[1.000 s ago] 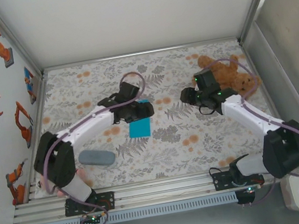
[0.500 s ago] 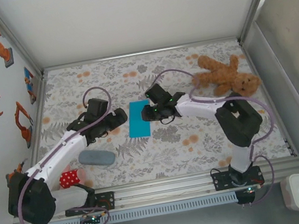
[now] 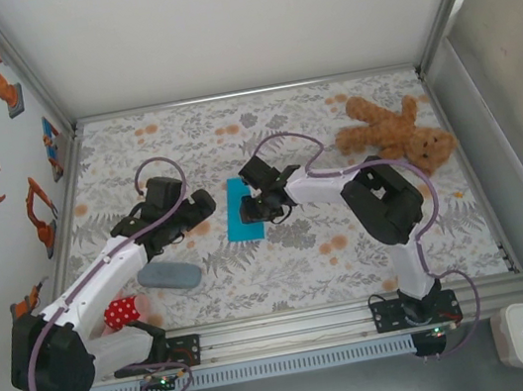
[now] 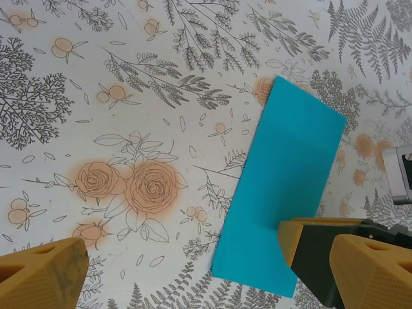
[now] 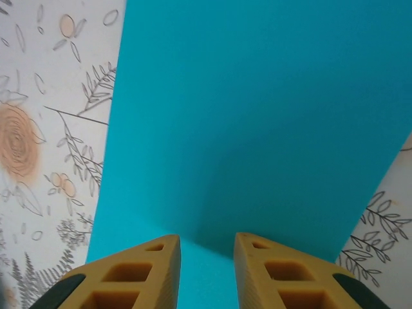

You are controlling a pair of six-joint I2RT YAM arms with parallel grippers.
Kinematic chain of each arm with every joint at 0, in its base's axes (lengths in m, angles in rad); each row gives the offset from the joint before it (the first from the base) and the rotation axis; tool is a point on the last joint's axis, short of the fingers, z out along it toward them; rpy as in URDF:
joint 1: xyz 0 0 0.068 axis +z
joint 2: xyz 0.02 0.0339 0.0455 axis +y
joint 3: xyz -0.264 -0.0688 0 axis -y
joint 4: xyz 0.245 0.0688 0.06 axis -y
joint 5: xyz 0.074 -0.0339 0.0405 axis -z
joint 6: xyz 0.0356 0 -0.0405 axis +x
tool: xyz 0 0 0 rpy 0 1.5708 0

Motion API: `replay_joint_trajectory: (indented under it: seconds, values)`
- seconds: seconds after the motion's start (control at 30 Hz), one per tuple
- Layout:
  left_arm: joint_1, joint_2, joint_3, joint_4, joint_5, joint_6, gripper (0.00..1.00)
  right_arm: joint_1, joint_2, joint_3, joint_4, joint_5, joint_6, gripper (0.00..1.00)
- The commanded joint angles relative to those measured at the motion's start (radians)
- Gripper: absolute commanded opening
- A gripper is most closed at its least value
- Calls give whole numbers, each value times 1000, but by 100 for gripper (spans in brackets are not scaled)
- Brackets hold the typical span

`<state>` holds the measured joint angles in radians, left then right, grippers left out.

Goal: Fold a paper plane with a square sheet of paper (pick it up from the middle)
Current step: Rotate the paper at the center of the table.

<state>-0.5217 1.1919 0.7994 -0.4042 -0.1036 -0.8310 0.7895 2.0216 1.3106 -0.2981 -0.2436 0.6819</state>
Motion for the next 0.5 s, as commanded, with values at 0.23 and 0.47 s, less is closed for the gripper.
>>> replay_joint_trajectory:
  seconds: [0.23,0.47]
  values:
    - [9,49,-17,88,161,20,96,-18,-92,-84,-167,43,-324,27]
    - [9,98,-68,234,315,-31,97,-33,-247,-119,-33,5,-121,28]
